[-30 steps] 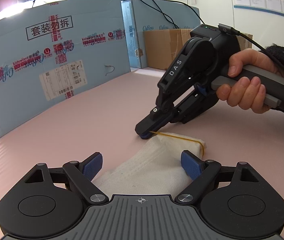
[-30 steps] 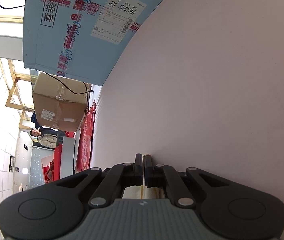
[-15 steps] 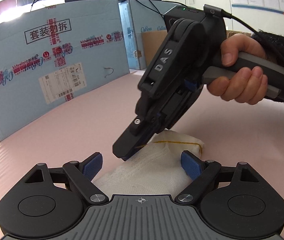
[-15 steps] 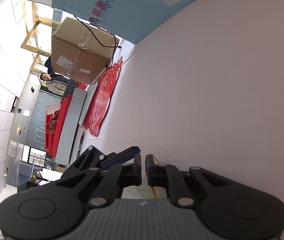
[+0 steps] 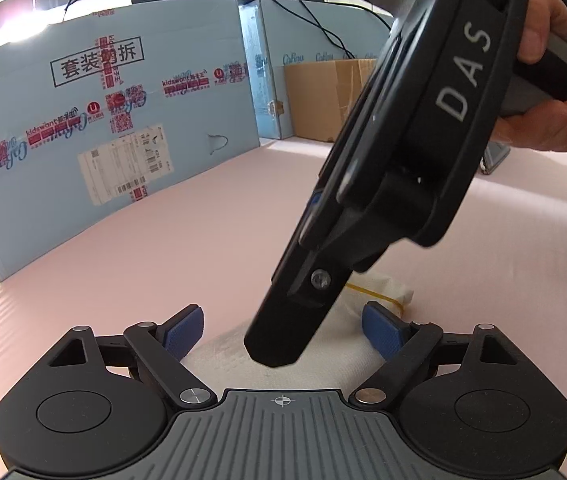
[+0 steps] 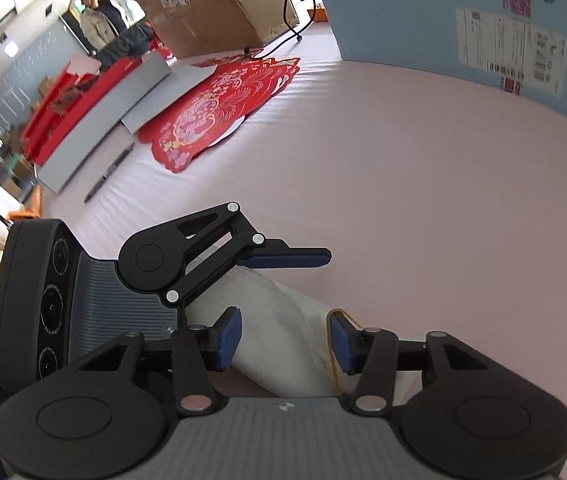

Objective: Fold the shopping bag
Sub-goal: 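Push the yellow band down onto the bundle with the right gripper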

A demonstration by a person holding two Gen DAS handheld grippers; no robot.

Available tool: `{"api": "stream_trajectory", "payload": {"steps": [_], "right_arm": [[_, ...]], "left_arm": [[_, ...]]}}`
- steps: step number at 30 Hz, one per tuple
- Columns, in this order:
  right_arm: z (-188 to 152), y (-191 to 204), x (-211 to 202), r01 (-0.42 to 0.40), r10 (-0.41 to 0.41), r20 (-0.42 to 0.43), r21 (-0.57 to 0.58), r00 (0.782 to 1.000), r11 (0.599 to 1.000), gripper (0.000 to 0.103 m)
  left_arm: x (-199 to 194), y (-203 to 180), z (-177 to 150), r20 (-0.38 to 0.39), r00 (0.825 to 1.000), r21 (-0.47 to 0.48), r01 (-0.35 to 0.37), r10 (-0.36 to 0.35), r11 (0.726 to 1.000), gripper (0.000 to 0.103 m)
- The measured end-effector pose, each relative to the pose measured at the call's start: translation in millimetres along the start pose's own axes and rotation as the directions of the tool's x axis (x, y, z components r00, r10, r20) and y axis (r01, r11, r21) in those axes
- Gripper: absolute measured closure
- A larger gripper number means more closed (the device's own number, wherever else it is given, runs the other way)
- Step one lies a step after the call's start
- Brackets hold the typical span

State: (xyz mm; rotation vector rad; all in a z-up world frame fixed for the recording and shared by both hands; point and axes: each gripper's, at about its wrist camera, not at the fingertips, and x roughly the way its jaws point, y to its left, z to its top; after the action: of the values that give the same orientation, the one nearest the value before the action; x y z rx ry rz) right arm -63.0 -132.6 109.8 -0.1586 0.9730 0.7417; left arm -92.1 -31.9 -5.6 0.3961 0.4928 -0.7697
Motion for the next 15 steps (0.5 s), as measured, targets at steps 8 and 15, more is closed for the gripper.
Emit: {"api": "stream_trajectory", "payload": {"steps": [8, 15], "right_arm": [[-12, -46, -43, 0.005, -0.029, 0.155, 0.149, 0.987, 0.989, 0.05], [-50, -90, -30, -0.03, -0.027, 0.193, 0.287, 0.981, 0.958, 0.059]], "left_arm": [[0, -2, 2, 0.004, 1.0, 0.007, -0.008, 0.008, 1.0, 0.014], [-2, -3, 2, 0.01, 1.0, 0.015, -0.021, 0.021, 1.0, 0.014]]}}
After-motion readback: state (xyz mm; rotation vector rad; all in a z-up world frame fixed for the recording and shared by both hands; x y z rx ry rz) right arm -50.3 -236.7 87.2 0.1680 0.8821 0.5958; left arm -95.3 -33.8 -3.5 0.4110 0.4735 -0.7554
